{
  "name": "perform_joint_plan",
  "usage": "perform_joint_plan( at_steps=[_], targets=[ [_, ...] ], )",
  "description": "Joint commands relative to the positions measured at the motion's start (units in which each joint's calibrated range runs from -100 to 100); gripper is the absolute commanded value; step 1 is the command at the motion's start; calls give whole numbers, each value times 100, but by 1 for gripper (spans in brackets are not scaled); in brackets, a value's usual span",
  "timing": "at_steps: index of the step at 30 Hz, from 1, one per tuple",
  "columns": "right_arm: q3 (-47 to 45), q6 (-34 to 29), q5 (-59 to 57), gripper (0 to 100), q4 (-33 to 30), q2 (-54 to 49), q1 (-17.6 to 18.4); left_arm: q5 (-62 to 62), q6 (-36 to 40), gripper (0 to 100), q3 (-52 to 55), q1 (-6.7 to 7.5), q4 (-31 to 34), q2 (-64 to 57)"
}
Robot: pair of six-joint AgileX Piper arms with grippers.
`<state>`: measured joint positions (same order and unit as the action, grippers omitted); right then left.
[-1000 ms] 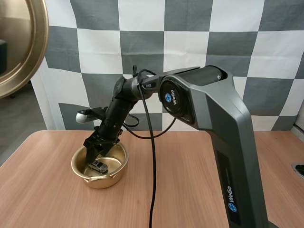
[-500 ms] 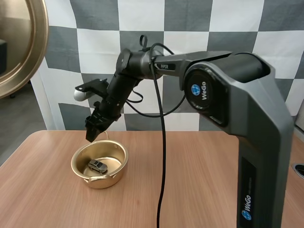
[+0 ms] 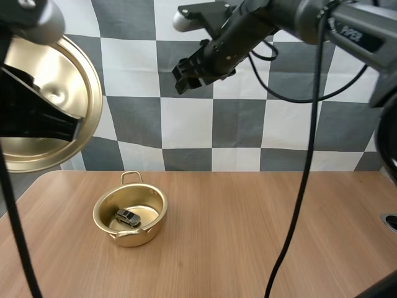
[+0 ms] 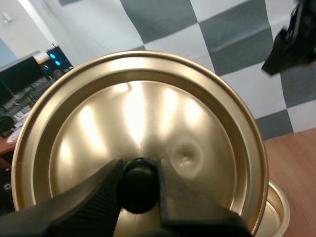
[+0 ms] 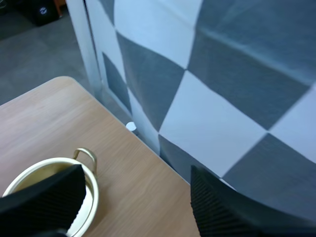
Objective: Open the pot, put the car inside, and close it
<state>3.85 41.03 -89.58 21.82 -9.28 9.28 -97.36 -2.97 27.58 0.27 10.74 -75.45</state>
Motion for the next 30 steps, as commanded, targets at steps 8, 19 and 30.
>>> perform_joint_plan(
  at_steps=[8,19,30],
  targets=[
    [-23,412,-1042,100,1683,-776,-1958,2026,-5,0,1608,7,-319,1037],
    [-585,634,-1042,100,2164,-1806,-2223,3740,-5,0,2595,7,-320,2872],
    [-599,634,-1042,100,2199,-2952,-2223,4750,-26,0,2595,7,-403,4354]
  ],
)
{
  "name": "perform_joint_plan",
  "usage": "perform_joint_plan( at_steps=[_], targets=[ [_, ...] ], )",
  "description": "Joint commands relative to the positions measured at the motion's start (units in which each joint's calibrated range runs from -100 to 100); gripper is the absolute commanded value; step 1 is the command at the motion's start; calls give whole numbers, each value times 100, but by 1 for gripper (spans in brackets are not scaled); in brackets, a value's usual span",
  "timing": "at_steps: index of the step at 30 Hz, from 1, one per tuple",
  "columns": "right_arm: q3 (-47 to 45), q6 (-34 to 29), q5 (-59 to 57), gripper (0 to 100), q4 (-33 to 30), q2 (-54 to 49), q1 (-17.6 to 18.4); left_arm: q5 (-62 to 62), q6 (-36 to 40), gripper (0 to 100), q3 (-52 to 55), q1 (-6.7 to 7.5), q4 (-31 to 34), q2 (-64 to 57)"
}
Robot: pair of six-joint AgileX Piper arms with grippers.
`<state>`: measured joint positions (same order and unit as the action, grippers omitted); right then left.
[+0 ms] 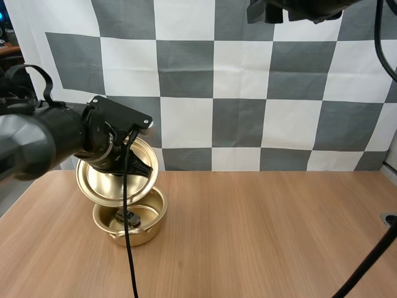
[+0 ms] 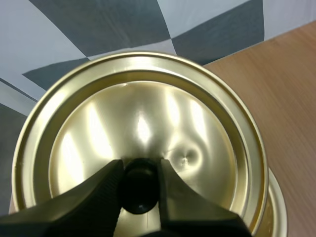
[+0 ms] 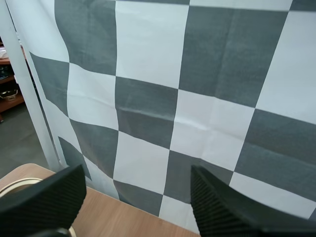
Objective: Open the pot, put the car inside, and close it
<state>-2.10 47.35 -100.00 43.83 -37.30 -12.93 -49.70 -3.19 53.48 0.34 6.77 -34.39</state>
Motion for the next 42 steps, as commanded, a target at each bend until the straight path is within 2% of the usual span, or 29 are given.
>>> perform_joint_plan(
  at_steps=[1,14,23,42],
  targets=[
    [-4,2,0,100,-3,-216,-2,-15,-4,0,5,0,-6,340],
    [-4,2,0,100,-88,-431,-2,-364,-200,0,5,0,-134,922],
    [-4,2,0,100,-169,-431,-2,-597,-808,0,5,0,-920,964],
    [-4,2,0,100,-274,-436,-2,-353,-808,0,5,0,-908,1422]
  ],
)
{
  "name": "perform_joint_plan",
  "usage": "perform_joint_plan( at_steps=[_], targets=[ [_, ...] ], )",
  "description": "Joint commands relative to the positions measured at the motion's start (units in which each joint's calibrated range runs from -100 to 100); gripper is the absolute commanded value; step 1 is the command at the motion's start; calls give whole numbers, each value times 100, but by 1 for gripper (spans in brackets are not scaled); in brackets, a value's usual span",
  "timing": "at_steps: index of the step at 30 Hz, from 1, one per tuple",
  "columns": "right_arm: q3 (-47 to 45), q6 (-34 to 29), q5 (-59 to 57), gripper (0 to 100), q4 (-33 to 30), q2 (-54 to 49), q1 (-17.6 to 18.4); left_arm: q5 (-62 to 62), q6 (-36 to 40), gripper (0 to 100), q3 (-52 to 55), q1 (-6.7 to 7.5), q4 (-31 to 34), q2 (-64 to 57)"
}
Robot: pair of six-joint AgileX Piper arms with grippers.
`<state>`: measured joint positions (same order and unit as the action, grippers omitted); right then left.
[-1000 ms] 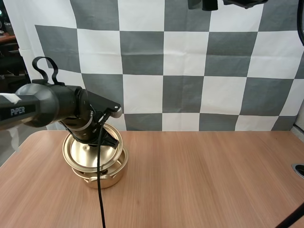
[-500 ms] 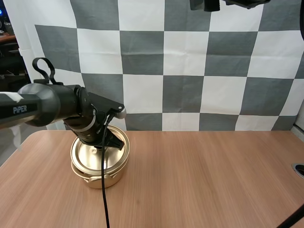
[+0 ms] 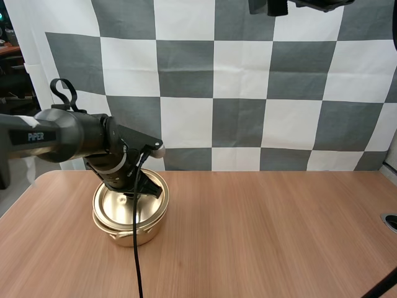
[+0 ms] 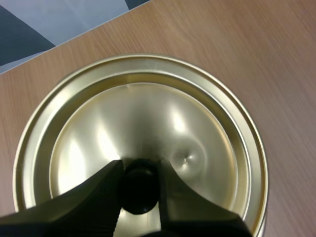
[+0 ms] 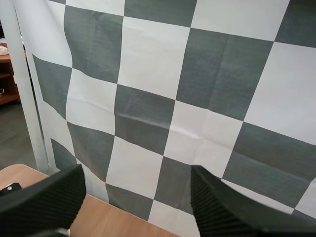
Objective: Open the pot, put the car inside, and close it
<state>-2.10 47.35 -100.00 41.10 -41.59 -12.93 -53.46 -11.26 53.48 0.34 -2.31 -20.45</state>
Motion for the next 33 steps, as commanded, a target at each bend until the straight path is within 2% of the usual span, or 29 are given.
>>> perform_joint_plan(
  at_steps=[1,18,21,24,28,31,33],
  targets=[
    [-4,2,0,100,-11,-7,-2,65,-1,0,5,0,1,57],
    [-4,2,0,100,59,-7,-2,107,69,0,-9,0,46,141],
    [-4,2,0,100,59,-7,-2,-107,69,5,-88,0,46,141],
    [-4,2,0,100,59,-7,-2,-436,69,16,-229,0,46,141],
    [-4,2,0,100,59,-7,-2,-1054,57,39,-494,0,46,141],
    [-4,2,0,100,59,-7,-2,-1374,48,68,-623,0,46,141],
    [-4,2,0,100,59,-7,-2,-1554,-16,94,-624,0,46,141]
  ],
)
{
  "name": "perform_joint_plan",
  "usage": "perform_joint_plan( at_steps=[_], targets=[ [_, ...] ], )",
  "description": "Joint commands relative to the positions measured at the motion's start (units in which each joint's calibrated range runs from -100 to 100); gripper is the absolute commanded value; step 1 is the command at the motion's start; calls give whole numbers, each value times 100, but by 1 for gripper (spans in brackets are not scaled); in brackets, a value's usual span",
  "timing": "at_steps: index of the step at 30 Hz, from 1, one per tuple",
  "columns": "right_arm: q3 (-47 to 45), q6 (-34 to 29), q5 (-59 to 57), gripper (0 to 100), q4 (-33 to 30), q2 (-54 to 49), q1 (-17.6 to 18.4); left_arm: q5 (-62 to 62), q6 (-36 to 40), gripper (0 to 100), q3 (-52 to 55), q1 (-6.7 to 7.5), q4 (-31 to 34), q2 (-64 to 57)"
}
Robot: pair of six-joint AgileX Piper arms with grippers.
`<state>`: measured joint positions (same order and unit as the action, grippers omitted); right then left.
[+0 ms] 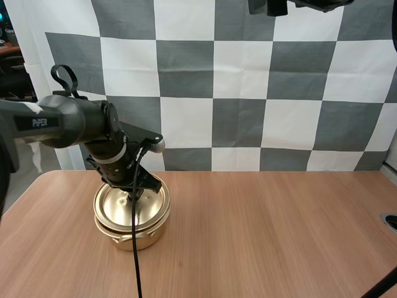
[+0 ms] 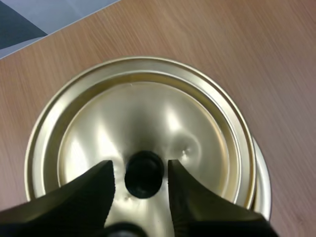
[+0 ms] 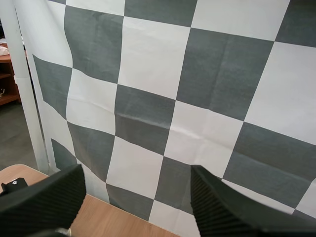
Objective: Open the pot, put the car inside, and close it
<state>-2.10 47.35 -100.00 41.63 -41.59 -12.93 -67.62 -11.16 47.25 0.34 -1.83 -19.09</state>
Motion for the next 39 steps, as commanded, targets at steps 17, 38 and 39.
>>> perform_joint_plan(
  at_steps=[17,38,39],
  targets=[
    [-4,2,0,100,6,-7,-2,33,-161,100,-1,0,-2,-311],
    [-4,2,0,100,6,-7,-2,-157,-403,100,-1,0,-2,-461],
    [-4,2,0,100,6,-7,-2,-183,-443,100,-1,0,-2,-461]
  ],
)
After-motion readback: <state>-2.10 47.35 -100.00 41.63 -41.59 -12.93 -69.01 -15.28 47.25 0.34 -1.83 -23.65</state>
